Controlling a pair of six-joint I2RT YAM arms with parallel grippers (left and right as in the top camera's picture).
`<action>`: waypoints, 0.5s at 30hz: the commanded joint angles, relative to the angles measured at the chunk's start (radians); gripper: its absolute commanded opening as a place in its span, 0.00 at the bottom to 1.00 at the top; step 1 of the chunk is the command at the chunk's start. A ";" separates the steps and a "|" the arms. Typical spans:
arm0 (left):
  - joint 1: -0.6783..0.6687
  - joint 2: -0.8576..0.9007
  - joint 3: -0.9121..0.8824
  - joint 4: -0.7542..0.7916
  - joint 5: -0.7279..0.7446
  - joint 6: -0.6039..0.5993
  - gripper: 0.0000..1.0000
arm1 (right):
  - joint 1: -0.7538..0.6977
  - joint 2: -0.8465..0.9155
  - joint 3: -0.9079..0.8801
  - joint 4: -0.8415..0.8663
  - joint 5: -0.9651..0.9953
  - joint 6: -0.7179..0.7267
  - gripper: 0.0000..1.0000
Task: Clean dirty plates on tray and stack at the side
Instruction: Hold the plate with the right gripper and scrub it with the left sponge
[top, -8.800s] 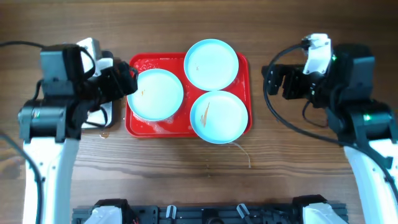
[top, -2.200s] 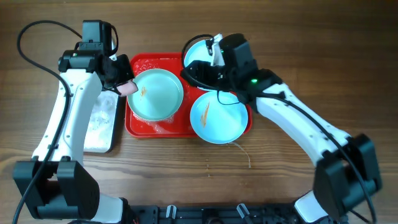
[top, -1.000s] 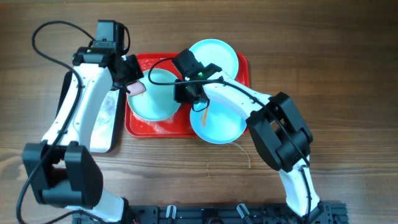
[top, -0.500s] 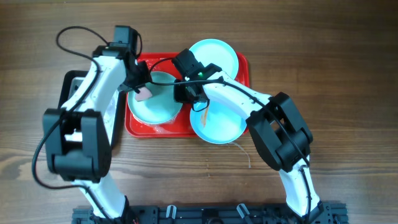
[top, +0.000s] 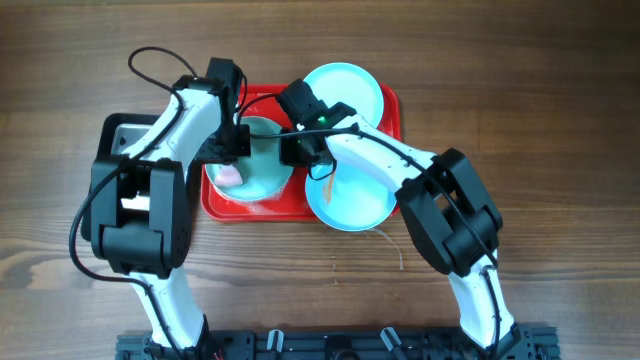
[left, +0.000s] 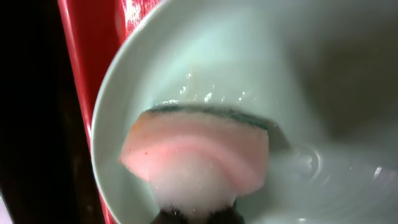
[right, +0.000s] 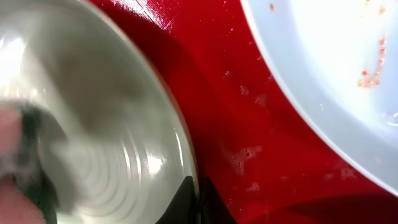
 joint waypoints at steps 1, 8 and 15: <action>0.002 0.023 -0.003 0.140 -0.040 -0.016 0.04 | 0.004 0.021 0.017 -0.005 -0.018 -0.012 0.04; -0.001 0.092 -0.095 0.299 0.099 -0.038 0.04 | 0.004 0.021 0.017 -0.005 -0.017 -0.014 0.04; 0.000 0.105 -0.063 -0.010 0.268 -0.093 0.04 | 0.004 0.021 0.017 -0.005 -0.021 -0.018 0.04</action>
